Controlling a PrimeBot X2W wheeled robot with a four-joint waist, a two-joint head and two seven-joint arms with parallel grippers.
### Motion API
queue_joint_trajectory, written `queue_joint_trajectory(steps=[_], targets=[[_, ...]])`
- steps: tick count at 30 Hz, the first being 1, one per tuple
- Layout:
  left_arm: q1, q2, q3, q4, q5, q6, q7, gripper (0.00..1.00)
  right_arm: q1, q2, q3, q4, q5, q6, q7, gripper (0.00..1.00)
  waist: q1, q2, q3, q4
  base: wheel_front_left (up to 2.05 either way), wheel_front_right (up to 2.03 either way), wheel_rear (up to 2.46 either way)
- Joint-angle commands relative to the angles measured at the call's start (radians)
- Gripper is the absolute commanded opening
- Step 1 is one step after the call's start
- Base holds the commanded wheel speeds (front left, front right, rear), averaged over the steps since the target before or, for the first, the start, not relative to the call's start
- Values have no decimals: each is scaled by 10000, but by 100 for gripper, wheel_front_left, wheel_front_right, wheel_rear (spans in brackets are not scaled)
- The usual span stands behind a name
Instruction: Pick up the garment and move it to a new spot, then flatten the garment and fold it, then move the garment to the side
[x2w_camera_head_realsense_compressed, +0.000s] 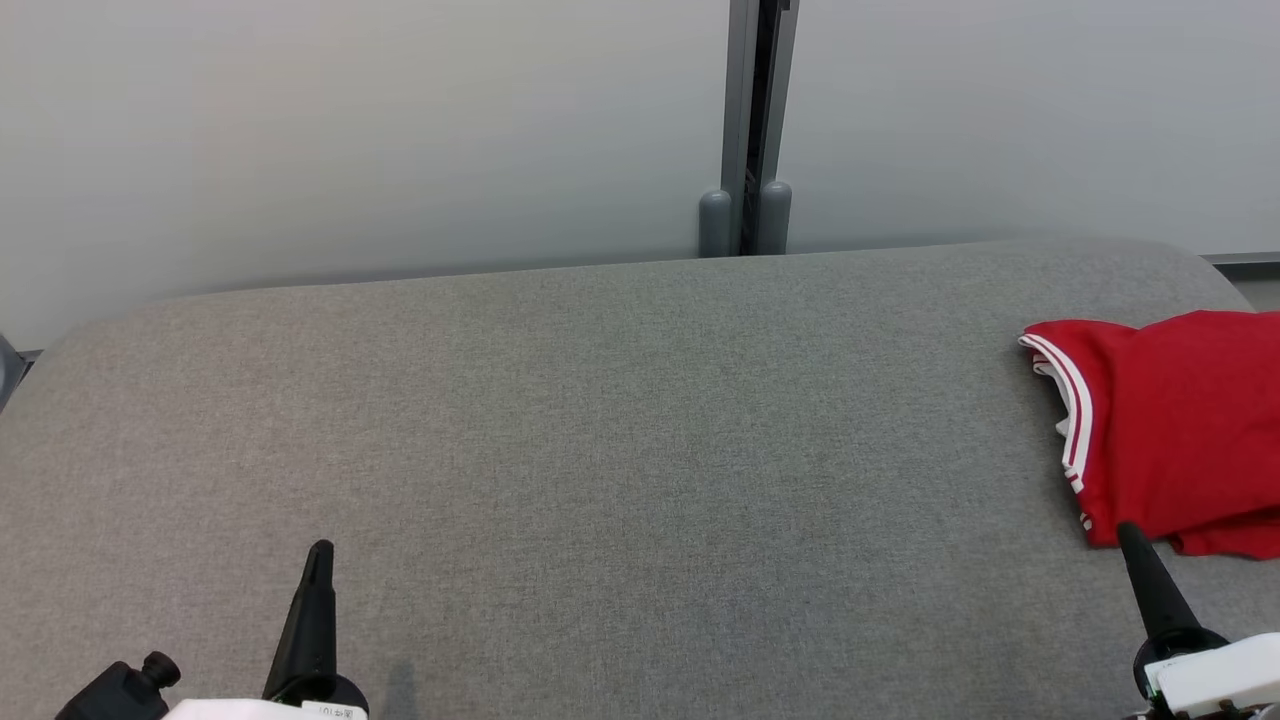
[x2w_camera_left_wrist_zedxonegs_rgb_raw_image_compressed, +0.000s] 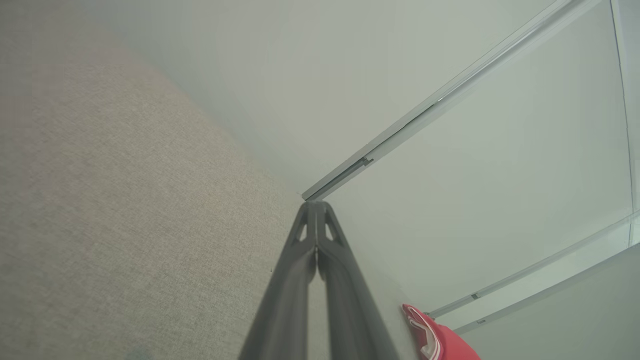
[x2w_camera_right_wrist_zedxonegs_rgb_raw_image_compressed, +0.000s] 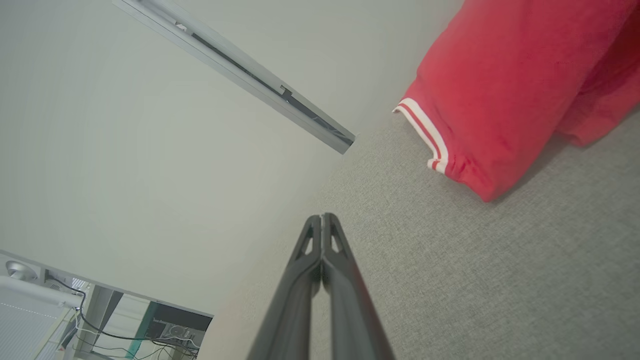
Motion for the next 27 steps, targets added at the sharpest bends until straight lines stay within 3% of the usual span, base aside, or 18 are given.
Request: queue_joint_trajectory(steps=[1, 27], targets=[[-236, 47, 62, -82, -246, -72, 23, 0, -212, -99, -63, -54, 279, 4, 56, 0, 0, 0, 3, 3, 0, 0, 0], [-329, -263, 92, 19, -2644, -574, 150, 0, -289, -76, -604, 159, 2905, 4, 705, 0, 0, 0, 69, 59, 0, 0, 0]])
